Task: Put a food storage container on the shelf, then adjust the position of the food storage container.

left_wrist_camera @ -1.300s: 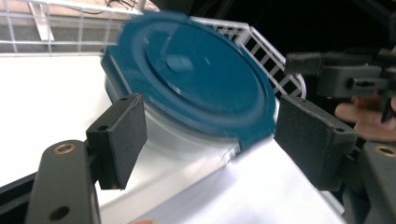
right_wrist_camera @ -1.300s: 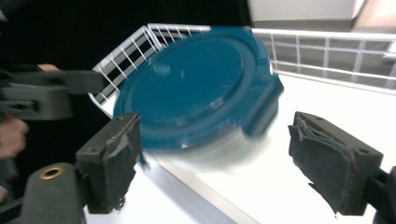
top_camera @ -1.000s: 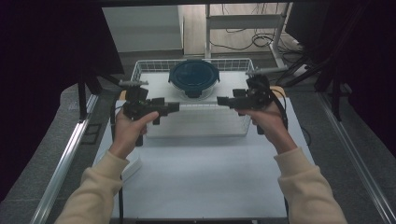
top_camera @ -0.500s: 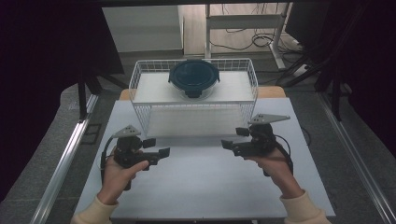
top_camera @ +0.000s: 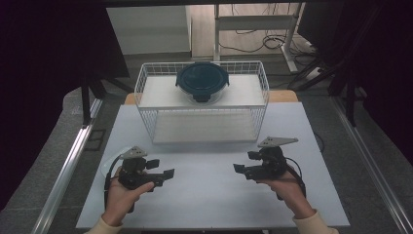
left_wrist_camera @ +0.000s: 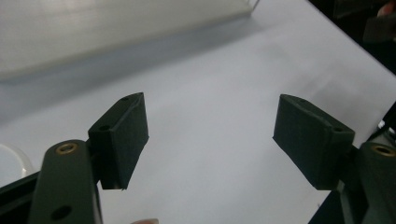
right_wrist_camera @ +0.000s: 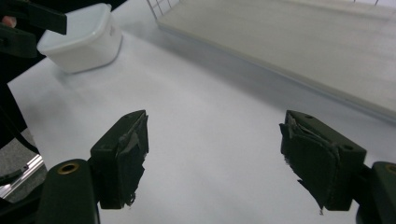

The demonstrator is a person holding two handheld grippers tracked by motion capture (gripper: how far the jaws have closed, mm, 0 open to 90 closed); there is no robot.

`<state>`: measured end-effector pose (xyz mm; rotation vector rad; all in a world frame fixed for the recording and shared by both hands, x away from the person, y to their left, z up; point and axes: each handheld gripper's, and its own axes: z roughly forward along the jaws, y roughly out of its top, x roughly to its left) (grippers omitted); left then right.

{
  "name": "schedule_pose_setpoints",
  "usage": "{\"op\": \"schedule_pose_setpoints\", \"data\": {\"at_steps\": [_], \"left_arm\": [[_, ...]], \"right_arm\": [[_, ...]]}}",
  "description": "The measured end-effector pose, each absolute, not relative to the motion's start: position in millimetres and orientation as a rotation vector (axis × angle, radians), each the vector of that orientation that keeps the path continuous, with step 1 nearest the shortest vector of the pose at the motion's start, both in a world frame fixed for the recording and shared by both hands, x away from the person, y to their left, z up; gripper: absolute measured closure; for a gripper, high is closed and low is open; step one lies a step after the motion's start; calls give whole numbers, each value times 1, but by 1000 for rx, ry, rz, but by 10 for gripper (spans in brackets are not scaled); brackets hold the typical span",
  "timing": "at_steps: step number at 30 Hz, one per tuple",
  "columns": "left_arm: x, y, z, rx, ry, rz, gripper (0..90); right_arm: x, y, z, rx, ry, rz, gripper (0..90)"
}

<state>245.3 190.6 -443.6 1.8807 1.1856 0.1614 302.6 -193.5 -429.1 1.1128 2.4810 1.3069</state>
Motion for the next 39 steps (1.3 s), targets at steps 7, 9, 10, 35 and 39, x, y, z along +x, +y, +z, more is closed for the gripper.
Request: {"op": "schedule_pose_setpoints", "data": {"at_steps": [7, 9, 10, 35, 39], "left_arm": [[241, 191, -451, 1889, 1185, 121, 259], [239, 192, -452, 1891, 1190, 125, 258], [238, 192, -452, 1893, 1195, 131, 258], [234, 212, -443, 1857, 1240, 167, 256], [238, 225, -434, 1812, 1264, 169, 258]], "right_arm": [[302, -191, -440, 1140, 2514, 1277, 232], [301, -189, -443, 1135, 2531, 1267, 233], [301, -189, -443, 1135, 2531, 1267, 233], [301, -190, -450, 1149, 2552, 1252, 235], [304, -191, -450, 1143, 2553, 1258, 235]]}}
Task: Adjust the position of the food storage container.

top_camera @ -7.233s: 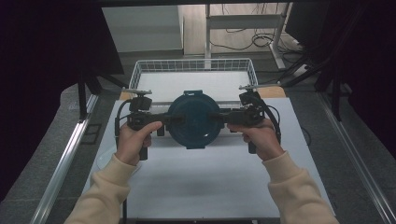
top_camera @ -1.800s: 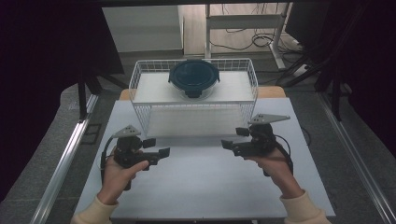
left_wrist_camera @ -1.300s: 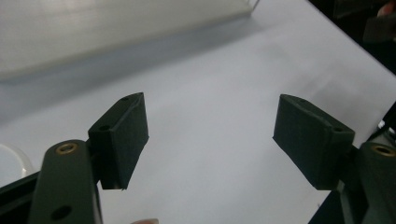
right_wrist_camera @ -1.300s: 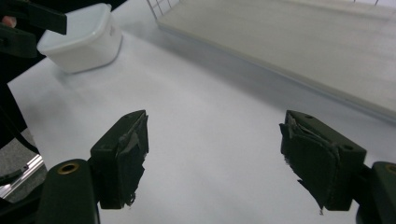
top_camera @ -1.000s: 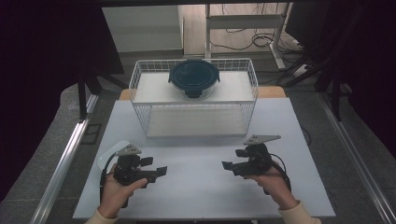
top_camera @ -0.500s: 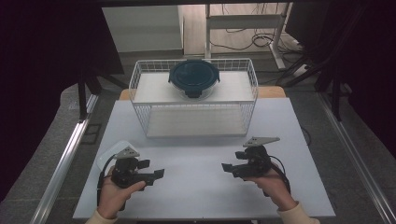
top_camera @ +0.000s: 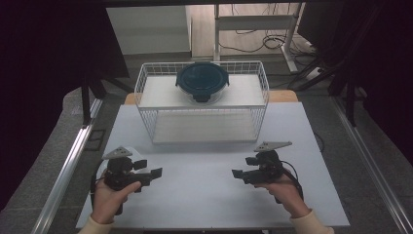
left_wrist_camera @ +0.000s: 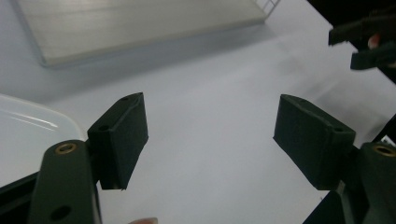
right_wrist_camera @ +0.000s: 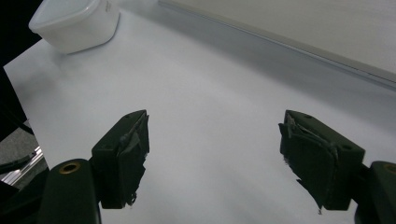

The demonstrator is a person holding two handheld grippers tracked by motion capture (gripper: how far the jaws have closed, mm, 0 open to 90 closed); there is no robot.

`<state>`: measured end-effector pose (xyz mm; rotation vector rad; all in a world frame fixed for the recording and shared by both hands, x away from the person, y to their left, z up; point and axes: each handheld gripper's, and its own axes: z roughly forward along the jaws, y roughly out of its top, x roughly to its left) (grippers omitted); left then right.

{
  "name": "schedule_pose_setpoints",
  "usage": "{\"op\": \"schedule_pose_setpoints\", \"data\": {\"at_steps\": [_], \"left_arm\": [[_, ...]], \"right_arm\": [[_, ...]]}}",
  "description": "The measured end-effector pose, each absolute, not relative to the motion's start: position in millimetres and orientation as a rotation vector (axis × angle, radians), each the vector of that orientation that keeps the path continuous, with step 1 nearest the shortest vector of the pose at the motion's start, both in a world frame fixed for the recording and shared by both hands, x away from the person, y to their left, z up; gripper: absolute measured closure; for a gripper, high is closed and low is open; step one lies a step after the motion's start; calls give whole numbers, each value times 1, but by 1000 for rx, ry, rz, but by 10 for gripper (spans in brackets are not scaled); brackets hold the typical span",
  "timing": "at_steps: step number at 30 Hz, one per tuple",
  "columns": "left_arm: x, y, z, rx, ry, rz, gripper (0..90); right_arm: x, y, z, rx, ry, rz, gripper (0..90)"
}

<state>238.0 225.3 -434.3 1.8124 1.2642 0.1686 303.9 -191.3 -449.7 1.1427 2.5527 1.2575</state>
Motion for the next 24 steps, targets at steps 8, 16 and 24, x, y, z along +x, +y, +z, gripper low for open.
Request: {"op": "schedule_pose_setpoints", "data": {"at_steps": [8, 16, 24], "left_arm": [[245, 266, -416, 1751, 1351, 240, 258], [259, 302, -428, 1733, 1468, 251, 260], [274, 329, -444, 1713, 1577, 264, 269]], "right_arm": [[305, -194, -452, 1154, 2563, 1248, 234], [306, -192, -454, 1159, 2581, 1227, 234], [307, -194, -455, 1172, 2577, 1227, 234]]}}
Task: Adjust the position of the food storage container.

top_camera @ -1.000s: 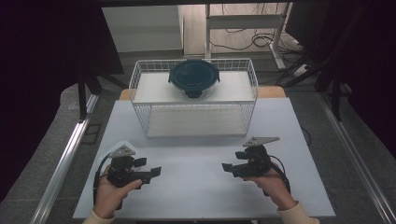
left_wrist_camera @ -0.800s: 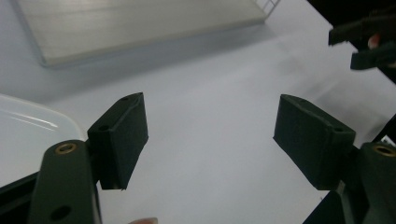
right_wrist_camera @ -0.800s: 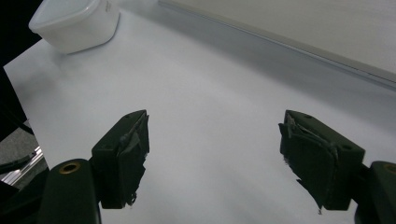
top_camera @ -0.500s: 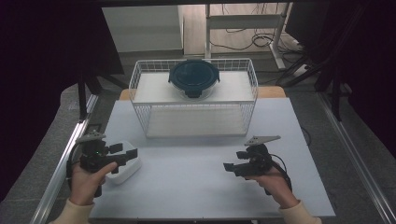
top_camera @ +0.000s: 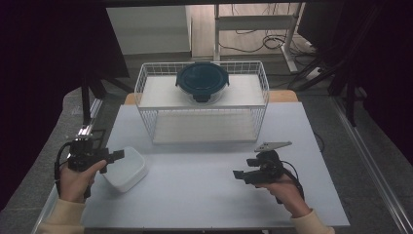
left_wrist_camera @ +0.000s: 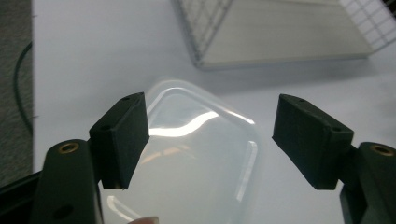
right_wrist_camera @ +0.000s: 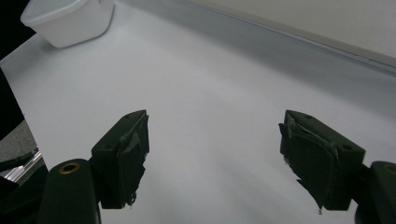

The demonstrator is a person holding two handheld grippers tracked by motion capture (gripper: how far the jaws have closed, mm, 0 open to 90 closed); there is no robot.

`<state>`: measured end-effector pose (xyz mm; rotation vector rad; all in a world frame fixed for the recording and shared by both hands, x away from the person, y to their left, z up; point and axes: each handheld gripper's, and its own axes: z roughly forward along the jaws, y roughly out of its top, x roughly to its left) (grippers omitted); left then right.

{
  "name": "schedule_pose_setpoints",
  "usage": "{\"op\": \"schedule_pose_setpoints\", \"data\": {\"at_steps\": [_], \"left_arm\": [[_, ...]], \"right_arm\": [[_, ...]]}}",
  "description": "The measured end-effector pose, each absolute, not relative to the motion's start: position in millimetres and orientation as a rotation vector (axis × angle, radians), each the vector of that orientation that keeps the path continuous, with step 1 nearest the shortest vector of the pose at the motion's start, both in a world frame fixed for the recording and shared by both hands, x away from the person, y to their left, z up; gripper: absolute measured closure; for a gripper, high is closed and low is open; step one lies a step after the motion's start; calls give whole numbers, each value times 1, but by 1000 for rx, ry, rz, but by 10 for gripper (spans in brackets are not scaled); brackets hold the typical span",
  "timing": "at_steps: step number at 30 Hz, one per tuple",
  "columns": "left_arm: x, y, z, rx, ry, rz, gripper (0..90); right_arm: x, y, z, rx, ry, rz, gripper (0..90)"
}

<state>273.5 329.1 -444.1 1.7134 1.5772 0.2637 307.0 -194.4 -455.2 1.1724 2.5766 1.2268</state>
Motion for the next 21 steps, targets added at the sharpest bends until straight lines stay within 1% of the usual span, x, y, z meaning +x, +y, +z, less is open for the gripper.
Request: {"op": "schedule_pose_setpoints", "data": {"at_steps": [9, 14, 16, 18, 19, 20, 21], "left_arm": [[286, 352, -459, 1702, 1677, 275, 295], [287, 365, -460, 1693, 1692, 286, 326], [288, 369, -463, 1700, 1708, 283, 375], [288, 372, -466, 1713, 1713, 280, 483], [287, 373, -468, 1719, 1718, 282, 483], [287, 375, -470, 1725, 1721, 284, 513], [286, 377, -472, 1723, 1726, 284, 563]], "right_arm": [[308, -196, -457, 1176, 2581, 1225, 234], [310, -197, -457, 1193, 2564, 1228, 234], [310, -196, -458, 1193, 2567, 1223, 234], [310, -194, -459, 1191, 2575, 1213, 233], [310, -194, -459, 1191, 2575, 1213, 233], [309, -193, -459, 1192, 2576, 1213, 232], [309, -192, -460, 1192, 2577, 1211, 232]]}}
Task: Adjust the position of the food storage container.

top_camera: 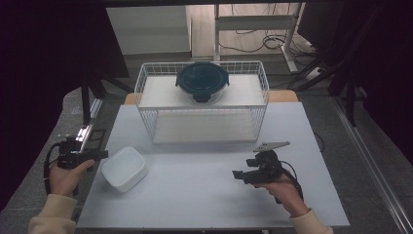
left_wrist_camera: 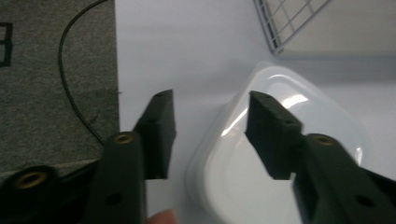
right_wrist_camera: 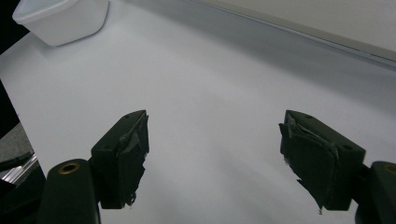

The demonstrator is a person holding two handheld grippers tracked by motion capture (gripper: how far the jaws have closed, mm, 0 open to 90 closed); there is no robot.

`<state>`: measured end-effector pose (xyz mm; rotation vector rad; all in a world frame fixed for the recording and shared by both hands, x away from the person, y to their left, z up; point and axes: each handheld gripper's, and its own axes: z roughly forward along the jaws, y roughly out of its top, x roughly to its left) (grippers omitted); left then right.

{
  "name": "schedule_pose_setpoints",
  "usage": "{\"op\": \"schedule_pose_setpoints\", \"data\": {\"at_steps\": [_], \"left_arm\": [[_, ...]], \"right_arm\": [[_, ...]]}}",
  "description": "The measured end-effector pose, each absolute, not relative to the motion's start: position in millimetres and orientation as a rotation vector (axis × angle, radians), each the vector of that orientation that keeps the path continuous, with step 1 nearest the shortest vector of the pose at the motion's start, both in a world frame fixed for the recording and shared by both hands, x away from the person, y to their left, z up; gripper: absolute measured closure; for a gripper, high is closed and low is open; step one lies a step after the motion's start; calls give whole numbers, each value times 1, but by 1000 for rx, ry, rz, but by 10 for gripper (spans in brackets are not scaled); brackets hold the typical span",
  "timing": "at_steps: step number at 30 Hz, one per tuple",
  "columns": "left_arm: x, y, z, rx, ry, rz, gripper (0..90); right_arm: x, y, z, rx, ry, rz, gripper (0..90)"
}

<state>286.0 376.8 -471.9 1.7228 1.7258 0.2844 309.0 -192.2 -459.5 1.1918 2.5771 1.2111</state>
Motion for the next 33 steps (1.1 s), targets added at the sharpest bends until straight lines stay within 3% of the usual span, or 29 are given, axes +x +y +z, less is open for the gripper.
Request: {"op": "schedule_pose_setpoints", "data": {"at_steps": [4, 17, 33], "left_arm": [[286, 383, -478, 1725, 1739, 270, 679], [294, 384, -489, 1760, 1738, 218, 856], [325, 359, -492, 1860, 1668, 162, 900]], "right_arm": [[309, -192, -460, 1193, 2581, 1209, 232], [311, -195, -462, 1204, 2571, 1204, 226], [314, -198, -466, 1228, 2564, 1193, 224]]}}
